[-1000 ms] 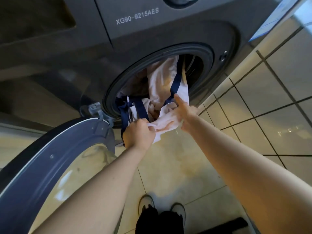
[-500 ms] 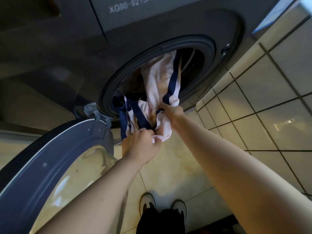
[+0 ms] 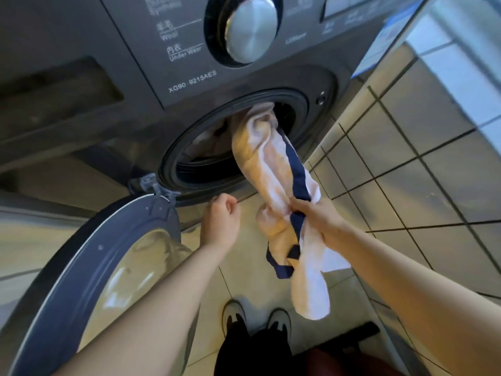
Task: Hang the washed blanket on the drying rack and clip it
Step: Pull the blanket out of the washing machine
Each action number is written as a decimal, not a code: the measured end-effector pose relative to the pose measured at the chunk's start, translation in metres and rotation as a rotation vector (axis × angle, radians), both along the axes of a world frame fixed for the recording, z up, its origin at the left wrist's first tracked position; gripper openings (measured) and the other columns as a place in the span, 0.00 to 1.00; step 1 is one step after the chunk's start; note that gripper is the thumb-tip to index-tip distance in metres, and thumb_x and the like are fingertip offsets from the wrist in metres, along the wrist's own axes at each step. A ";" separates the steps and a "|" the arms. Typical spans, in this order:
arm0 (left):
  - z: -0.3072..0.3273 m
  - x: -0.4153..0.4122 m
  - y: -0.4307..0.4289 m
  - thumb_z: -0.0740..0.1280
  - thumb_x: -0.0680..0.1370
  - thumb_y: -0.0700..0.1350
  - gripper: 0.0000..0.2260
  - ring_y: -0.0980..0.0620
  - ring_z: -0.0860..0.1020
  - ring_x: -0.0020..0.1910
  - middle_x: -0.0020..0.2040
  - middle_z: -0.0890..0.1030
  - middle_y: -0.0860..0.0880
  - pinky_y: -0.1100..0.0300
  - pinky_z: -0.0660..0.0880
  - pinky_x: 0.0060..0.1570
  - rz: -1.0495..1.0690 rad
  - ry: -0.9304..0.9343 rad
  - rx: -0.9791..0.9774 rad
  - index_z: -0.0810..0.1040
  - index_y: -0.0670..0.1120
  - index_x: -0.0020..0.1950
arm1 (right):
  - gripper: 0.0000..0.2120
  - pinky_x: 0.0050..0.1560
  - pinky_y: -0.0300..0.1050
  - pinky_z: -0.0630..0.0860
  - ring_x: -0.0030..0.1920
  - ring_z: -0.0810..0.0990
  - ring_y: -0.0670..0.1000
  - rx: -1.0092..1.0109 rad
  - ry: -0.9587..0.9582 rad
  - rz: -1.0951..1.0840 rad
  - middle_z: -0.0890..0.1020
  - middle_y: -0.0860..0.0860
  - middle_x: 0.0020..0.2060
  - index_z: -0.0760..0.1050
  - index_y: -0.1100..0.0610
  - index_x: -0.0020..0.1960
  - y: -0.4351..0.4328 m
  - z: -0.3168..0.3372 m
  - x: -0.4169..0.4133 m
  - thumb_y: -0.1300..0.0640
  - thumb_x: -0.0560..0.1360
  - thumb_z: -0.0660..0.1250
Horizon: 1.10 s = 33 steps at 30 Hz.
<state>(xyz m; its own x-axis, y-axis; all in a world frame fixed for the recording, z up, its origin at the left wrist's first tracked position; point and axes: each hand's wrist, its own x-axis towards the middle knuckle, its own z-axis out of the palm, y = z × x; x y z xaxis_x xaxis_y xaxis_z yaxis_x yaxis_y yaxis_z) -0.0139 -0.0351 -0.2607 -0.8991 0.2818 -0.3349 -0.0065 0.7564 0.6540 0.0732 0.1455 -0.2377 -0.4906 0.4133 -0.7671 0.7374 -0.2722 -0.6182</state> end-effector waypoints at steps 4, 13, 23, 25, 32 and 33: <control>0.013 0.010 0.009 0.58 0.82 0.47 0.12 0.53 0.73 0.46 0.50 0.77 0.48 0.69 0.63 0.34 0.085 -0.214 -0.005 0.76 0.42 0.59 | 0.13 0.46 0.53 0.81 0.43 0.85 0.55 -0.098 0.064 0.100 0.85 0.55 0.43 0.76 0.53 0.55 0.005 0.027 0.024 0.51 0.72 0.71; 0.033 0.037 0.025 0.44 0.77 0.70 0.31 0.50 0.80 0.51 0.47 0.82 0.48 0.55 0.74 0.51 0.140 -0.857 0.332 0.77 0.49 0.53 | 0.12 0.53 0.59 0.79 0.49 0.83 0.59 -0.255 0.083 0.153 0.84 0.57 0.47 0.77 0.54 0.56 0.000 0.054 0.063 0.59 0.73 0.70; 0.043 0.062 0.014 0.58 0.68 0.69 0.31 0.57 0.80 0.52 0.54 0.82 0.51 0.69 0.74 0.43 0.024 -0.830 0.421 0.76 0.49 0.60 | 0.35 0.50 0.47 0.74 0.55 0.74 0.53 0.505 0.104 0.621 0.71 0.50 0.57 0.54 0.55 0.72 -0.032 0.037 0.079 0.53 0.71 0.70; 0.047 0.062 0.012 0.60 0.72 0.65 0.26 0.57 0.80 0.50 0.51 0.82 0.51 0.73 0.73 0.37 0.063 -0.764 0.433 0.75 0.47 0.58 | 0.33 0.42 0.47 0.71 0.48 0.75 0.58 0.716 0.071 0.776 0.68 0.55 0.56 0.53 0.58 0.73 -0.045 0.034 0.081 0.55 0.74 0.67; 0.059 0.052 0.015 0.71 0.72 0.57 0.19 0.51 0.82 0.46 0.45 0.83 0.49 0.67 0.75 0.36 0.239 -0.763 0.407 0.78 0.44 0.54 | 0.39 0.28 0.43 0.67 0.38 0.73 0.55 1.030 0.376 1.066 0.72 0.61 0.51 0.62 0.64 0.74 -0.071 0.026 0.093 0.63 0.66 0.73; 0.057 0.052 0.014 0.73 0.70 0.57 0.21 0.50 0.82 0.45 0.45 0.84 0.49 0.63 0.76 0.39 0.242 -0.743 0.354 0.78 0.44 0.54 | 0.39 0.29 0.45 0.71 0.41 0.77 0.57 1.086 0.427 1.125 0.73 0.60 0.52 0.64 0.62 0.73 -0.073 0.025 0.095 0.64 0.64 0.73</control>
<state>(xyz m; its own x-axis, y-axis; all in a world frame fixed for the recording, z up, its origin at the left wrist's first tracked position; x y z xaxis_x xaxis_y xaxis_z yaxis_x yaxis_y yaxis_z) 0.0379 -0.0215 -0.2040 -0.5297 0.3097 -0.7896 -0.6620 0.4310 0.6132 0.1686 0.0720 -0.2125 -0.9930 -0.0556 -0.1044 -0.0156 0.9365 -0.3502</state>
